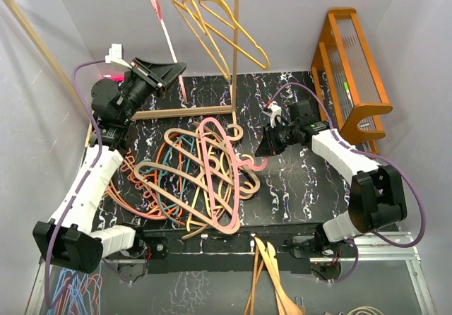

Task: Organize the hangers
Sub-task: Place the hanger at the clothesline.

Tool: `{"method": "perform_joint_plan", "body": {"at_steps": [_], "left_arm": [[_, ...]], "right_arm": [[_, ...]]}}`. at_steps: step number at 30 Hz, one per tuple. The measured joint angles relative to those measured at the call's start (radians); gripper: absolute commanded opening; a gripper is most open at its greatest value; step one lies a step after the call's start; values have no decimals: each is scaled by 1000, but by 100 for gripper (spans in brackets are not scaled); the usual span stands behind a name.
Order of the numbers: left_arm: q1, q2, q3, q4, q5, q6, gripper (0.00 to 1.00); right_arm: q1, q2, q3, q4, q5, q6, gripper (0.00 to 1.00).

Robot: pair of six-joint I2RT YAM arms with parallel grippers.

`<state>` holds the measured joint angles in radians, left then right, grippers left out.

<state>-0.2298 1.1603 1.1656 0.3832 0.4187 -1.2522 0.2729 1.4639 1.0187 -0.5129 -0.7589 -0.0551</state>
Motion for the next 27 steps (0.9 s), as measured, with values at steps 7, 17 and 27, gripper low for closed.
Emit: {"method": "perform_joint_plan", "body": {"at_steps": [7, 17, 27], "left_arm": [[19, 65, 106, -29, 1, 30, 0], [113, 167, 148, 13, 42, -33, 0], [145, 267, 246, 23, 79, -64, 0]], "right_arm": [[0, 14, 0, 0, -4, -1, 8], [0, 43, 0, 1, -14, -4, 8], [0, 45, 0, 0, -26, -12, 8]]}}
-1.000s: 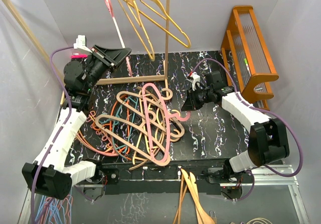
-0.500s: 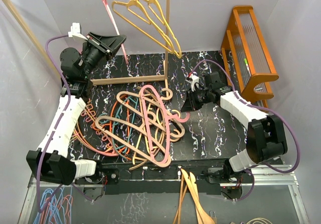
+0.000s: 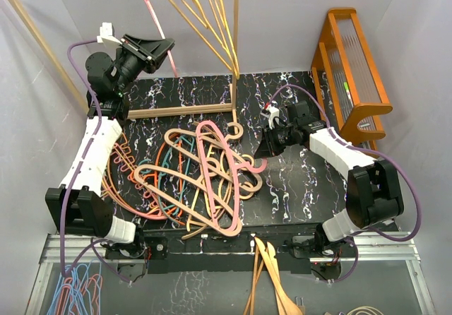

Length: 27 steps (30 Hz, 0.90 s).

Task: Organize the hangers
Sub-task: Place the hanger at the clothesline.

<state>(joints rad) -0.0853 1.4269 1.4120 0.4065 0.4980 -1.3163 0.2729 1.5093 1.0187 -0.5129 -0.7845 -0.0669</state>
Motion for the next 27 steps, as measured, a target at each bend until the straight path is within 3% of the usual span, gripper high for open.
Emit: {"method": "perform_joint_plan", "body": {"at_steps": [19, 27], "left_arm": [[24, 51, 117, -141, 27, -7, 0], [32, 62, 307, -461, -5, -31, 0]], "right_arm": [[0, 3, 24, -60, -70, -26, 8], [0, 38, 92, -177, -156, -101, 8]]}}
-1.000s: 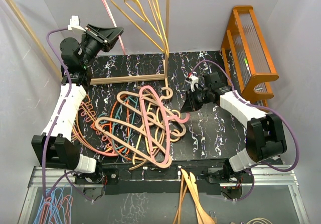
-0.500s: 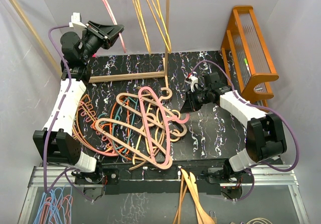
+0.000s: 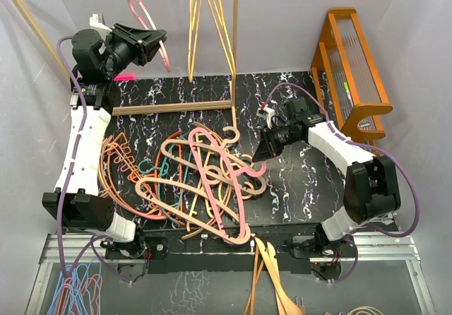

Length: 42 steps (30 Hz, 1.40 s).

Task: Organize the hangers
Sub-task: Place the hanger at the clothesline.

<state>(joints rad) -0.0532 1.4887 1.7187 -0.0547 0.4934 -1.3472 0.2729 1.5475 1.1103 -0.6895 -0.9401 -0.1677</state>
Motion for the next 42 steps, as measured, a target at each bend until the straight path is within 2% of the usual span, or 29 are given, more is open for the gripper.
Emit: {"method": "perform_joint_plan", "body": {"at_steps": [4, 5, 6, 7, 8, 9, 10, 11, 14, 16, 20, 23, 28, 32, 35, 38, 42], "left_arm": [[0, -13, 29, -72, -32, -51, 0], [0, -16, 31, -79, -39, -67, 4], [0, -17, 33, -80, -41, -80, 15], [0, -19, 34, -80, -43, -92, 29], [0, -21, 34, -80, -43, -101, 48], [0, -24, 33, -80, -45, -106, 73], [0, -29, 27, -77, -48, -117, 93], [0, -38, 14, -71, -50, -116, 97], [0, -83, -51, -76, -73, -69, 97], [-2, -133, -95, -129, -123, 24, 97], [-41, -321, -238, -260, -328, 272, 97], [-145, -492, -362, -334, -464, 419, 97], [-317, -702, -614, -403, -562, 521, 97], [-458, -766, -802, -450, -649, 565, 97], [-566, -761, -882, -449, -711, 612, 97], [-752, -702, -905, -404, -852, 679, 97], [-1170, -488, -885, -286, -1173, 807, 97]], "right_arm": [[0, 11, 14, -47, -25, -26, 8], [0, 14, 15, -52, -28, -31, 8], [0, 15, 15, -61, -29, -36, 8], [0, 15, 16, -68, -30, -39, 8], [0, 15, 18, -75, -31, -41, 8], [0, 15, 20, -79, -32, -42, 8], [0, 15, 25, -86, -33, -43, 8], [0, 15, 29, -90, -34, -43, 8], [0, 15, 47, -99, -34, -42, 8], [0, 15, 63, -103, -29, -39, 8], [0, 15, 106, -101, -8, -3, 8], [0, 14, 128, -89, 20, 60, 8], [10, 15, 182, -84, 126, 215, 8], [20, 24, 229, -56, 230, 364, 8], [23, 80, 304, -60, 282, 463, 8], [23, 138, 337, -45, 309, 529, 8], [18, 193, 337, -50, 332, 599, 8]]}}
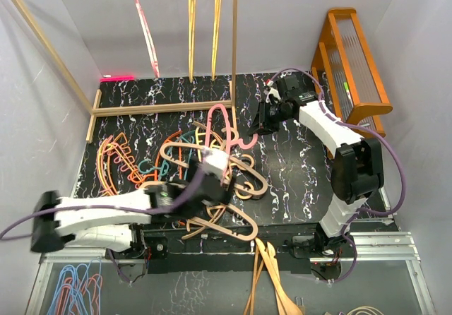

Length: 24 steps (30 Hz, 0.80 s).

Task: Organize the hangers
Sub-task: Place the hanger at the clothesline.

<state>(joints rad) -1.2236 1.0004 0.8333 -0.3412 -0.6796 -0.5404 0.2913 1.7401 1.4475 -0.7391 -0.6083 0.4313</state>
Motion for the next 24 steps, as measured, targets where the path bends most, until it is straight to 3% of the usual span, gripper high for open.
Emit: {"method": "perform_joint_plan", "body": {"at_steps": [2, 5, 11, 15, 21, 24], "left_arm": [[-146, 155, 21, 69, -93, 70, 97], [-206, 275, -7, 151, -161, 160, 97], [-200, 273, -35, 208, -256, 242, 97], [-194, 271, -45, 210, -282, 240, 90], [-129, 266, -119, 243, -225, 214, 86], [-85, 267, -156, 273, -169, 211, 77]], "right_arm": [[-5, 12, 0, 0, -2, 31, 8], [-9, 13, 0, 0, -13, 48, 8], [-11, 13, 1, 3, -35, 68, 7], [-11, 13, 1, 5, -59, 69, 8], [-11, 13, 1, 8, -87, 69, 8], [-11, 13, 1, 8, -103, 69, 8]]}}
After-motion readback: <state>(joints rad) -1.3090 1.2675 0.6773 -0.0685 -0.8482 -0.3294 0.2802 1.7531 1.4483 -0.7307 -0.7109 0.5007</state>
